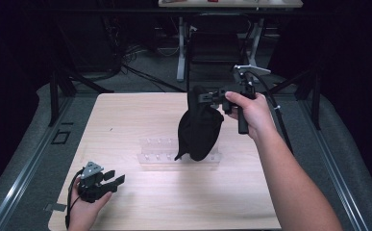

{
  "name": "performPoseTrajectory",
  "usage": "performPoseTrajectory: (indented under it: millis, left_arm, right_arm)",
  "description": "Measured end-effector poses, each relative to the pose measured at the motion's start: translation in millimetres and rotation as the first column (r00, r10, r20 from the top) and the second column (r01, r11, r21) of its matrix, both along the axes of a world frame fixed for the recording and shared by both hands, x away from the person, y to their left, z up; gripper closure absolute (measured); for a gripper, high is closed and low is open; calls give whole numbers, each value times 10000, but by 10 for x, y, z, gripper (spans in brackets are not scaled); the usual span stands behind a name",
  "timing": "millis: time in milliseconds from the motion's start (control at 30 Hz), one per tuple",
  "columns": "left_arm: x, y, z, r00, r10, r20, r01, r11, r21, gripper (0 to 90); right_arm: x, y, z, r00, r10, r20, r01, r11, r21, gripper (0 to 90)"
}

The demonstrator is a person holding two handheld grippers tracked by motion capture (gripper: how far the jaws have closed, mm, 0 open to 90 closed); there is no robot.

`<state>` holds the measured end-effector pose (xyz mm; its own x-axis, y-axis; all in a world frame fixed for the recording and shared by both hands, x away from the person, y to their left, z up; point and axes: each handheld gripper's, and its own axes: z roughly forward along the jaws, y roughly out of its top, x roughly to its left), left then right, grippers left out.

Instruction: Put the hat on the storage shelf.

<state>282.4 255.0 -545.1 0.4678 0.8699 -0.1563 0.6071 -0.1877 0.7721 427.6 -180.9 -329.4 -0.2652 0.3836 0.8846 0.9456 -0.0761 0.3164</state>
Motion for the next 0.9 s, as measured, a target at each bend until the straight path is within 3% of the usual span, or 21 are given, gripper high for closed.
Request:
performPoseTrajectory:
  millis: [167, 467, 900]
  left_arm:
    - [23, -155, 133, 9980, -516, 359, 513, 9986, 87, 533]
    - [116, -447, 335, 9883, -1249, 874, 1229, 9920, 285, 541]
    - [190, -764, 525, 9747, -1944, 1106, 1908, 9807, 430, 568]
  right_arm:
    - [6, 25, -10, 10000, 10, -42, -9, 9999, 119, 877]
    - [23, 37, -18, 10000, -46, -57, 47, 9998, 192, 877]
    - [12, 50, -19, 10000, -39, -2, 39, 9999, 160, 877]
